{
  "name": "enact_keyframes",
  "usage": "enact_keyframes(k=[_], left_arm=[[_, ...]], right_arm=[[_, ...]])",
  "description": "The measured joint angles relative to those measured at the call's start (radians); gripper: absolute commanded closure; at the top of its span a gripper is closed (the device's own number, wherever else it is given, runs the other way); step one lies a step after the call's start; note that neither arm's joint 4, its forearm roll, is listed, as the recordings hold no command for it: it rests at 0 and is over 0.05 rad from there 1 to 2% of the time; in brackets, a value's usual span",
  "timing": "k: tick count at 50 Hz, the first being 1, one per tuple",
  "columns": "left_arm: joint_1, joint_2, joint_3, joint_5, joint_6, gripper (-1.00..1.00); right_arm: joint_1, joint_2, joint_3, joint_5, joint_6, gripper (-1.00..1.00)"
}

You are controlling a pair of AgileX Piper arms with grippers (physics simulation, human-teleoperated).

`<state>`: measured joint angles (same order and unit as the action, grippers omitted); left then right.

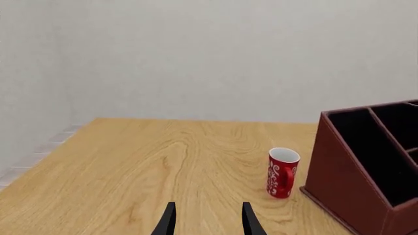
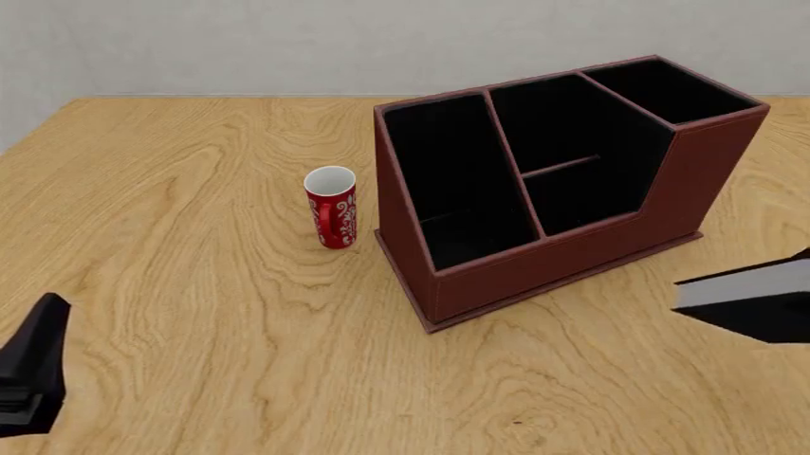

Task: Pick up the book and place it in the left compartment of the caddy.

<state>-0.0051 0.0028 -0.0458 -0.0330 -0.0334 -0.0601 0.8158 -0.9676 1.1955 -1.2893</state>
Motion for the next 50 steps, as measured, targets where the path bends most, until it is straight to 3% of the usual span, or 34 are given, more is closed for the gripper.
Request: enact_keyframes(k=[14, 33, 41, 50], left_arm=[[-0.002, -0.002, -0.007, -0.001, -0.008, -1.0], [-0.004, -0.002, -0.015, 0.012, -0.002, -1.0], [-0.008, -0.002, -0.02, 0.023, 0.009, -1.0], [-0.016, -0.002, -0.032, 0.04, 0.014, -1.0]], right_arm=[[0.234, -0.04, -0.041, 0.024, 0.313, 1.0], [0.461, -0.03, -0.179, 0.025, 0.659, 1.0], [0.517, -0.007, -0.247, 0.025, 0.778, 1.0], [0.56, 0.028, -0.304, 0.025, 0.845, 1.0]])
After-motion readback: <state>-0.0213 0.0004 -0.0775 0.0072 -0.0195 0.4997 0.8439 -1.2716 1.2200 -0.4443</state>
